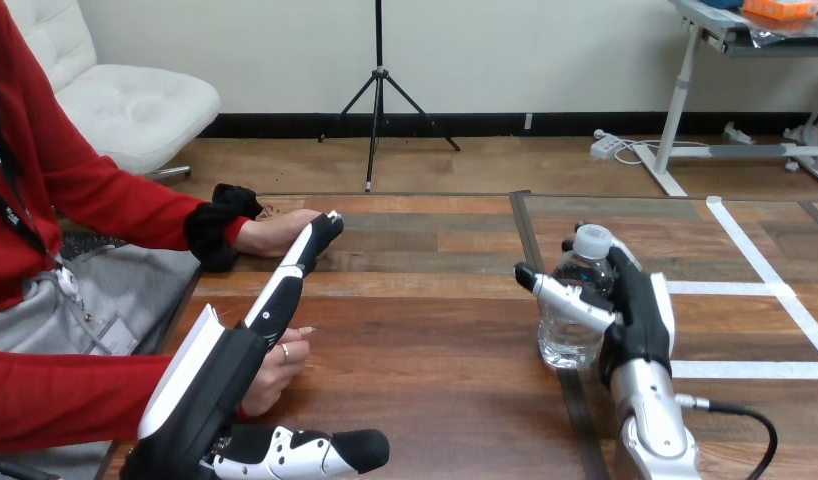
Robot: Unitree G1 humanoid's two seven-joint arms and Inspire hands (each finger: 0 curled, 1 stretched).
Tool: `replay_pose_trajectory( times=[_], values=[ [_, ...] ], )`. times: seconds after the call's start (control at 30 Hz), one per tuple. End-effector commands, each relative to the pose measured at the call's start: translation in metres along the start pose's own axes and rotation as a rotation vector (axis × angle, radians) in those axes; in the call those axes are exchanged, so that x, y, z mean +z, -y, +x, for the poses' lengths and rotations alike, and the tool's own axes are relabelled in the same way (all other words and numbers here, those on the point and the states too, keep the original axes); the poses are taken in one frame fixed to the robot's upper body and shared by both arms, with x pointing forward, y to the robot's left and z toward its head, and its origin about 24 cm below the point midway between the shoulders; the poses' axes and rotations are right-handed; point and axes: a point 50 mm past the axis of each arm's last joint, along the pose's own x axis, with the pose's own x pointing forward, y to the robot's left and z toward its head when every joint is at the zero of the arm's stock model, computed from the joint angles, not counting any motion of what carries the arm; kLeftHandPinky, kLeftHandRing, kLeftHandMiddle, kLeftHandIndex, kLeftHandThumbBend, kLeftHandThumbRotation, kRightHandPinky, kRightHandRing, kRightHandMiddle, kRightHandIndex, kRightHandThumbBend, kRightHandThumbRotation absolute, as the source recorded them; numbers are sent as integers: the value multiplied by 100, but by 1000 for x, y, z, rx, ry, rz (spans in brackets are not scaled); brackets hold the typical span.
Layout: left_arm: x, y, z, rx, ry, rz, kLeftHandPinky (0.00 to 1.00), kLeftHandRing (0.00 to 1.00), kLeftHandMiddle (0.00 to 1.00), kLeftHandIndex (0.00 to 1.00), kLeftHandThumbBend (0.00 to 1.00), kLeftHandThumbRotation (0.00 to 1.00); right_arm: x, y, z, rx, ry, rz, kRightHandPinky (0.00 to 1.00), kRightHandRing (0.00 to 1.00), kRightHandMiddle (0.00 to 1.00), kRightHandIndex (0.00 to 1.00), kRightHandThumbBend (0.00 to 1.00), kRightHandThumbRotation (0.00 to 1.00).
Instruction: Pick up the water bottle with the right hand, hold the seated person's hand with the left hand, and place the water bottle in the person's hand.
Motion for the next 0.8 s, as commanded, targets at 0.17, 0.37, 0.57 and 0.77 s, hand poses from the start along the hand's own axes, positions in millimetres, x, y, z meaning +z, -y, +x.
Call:
replay_pose_trajectory(
  times=[0.17, 0.37, 0.57, 0.77],
  values=[
    [6, -11, 7, 14, 63, 32, 100, 100, 100, 100, 100, 62, 16, 3, 9, 1, 63, -60, 85, 86, 86, 91, 100, 30],
    [6, -12, 7, 14, 68, 28, 100, 100, 100, 100, 100, 62, 14, 4, 8, -10, 54, -94, 85, 86, 87, 91, 100, 32],
    [6, -13, 8, 12, 71, 27, 100, 100, 100, 100, 100, 62, 11, 5, 6, -20, 42, -99, 83, 84, 85, 89, 100, 32],
    [6, -14, 8, 9, 70, 23, 100, 100, 100, 100, 100, 62, 9, 4, 6, -22, 30, -85, 82, 82, 84, 88, 100, 30]
  ],
)
